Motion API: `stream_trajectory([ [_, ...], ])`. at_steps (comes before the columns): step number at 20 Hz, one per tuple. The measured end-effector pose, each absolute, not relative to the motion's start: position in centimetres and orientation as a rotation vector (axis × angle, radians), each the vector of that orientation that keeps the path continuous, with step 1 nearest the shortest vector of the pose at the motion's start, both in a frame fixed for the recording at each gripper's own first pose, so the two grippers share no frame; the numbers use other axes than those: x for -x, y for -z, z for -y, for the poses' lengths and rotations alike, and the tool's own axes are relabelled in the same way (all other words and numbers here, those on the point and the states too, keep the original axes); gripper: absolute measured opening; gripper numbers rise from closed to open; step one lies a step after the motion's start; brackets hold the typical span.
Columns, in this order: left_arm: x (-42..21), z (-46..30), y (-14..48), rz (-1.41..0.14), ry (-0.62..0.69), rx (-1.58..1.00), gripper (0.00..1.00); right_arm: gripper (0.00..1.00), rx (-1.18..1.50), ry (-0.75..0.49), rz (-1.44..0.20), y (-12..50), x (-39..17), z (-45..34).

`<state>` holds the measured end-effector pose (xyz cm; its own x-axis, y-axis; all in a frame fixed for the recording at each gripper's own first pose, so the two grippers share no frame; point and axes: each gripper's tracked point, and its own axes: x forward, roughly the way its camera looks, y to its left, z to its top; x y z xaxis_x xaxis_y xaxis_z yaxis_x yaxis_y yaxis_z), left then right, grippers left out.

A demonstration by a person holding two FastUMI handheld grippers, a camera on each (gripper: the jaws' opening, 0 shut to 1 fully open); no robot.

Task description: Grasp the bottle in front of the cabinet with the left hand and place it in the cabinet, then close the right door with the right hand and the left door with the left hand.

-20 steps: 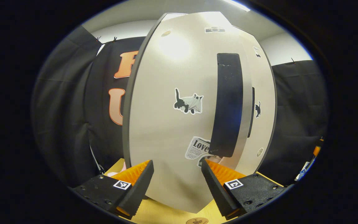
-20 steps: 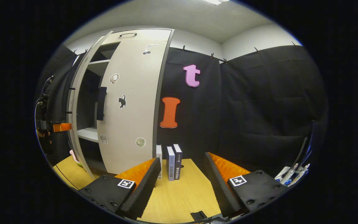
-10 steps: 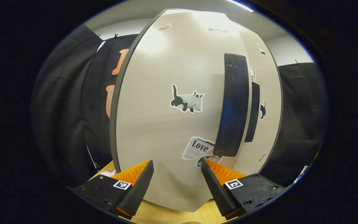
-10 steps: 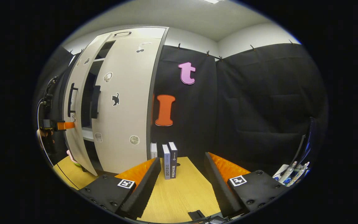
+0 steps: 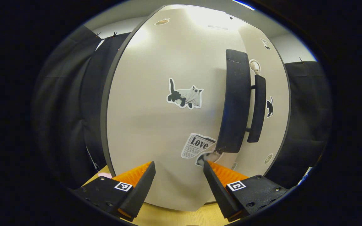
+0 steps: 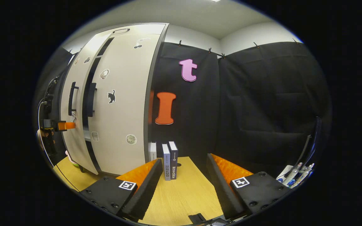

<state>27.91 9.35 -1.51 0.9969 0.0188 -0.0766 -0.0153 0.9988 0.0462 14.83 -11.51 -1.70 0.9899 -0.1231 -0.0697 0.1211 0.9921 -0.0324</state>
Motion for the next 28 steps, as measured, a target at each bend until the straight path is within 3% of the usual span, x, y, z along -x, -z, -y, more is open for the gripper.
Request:
stream_trajectory([
  [6,-26.0,-8.0,0.7,-0.088,-0.016,-0.028,0.95,0.95,0.031,0.083,-0.072,1.2,-16.6,11.5],
  [15,-18.9,-4.6,-4.0,-0.045,-0.001,-0.052,0.92,0.95,0.039,0.010,-0.046,-1.0,-17.8,12.4],
  [16,-18.1,-4.2,-4.5,-0.035,-0.001,-0.056,0.97,0.95,0.043,0.003,-0.043,-1.3,-17.9,12.6],
  [19,-15.4,-3.0,-6.4,-0.005,-0.001,-0.068,0.92,0.95,0.050,-0.021,-0.031,-2.2,-18.0,13.0],
  [28,-9.4,-1.5,-8.5,0.039,-0.032,-0.063,0.94,0.95,0.067,-0.079,-0.014,-3.4,-17.8,13.9],
])
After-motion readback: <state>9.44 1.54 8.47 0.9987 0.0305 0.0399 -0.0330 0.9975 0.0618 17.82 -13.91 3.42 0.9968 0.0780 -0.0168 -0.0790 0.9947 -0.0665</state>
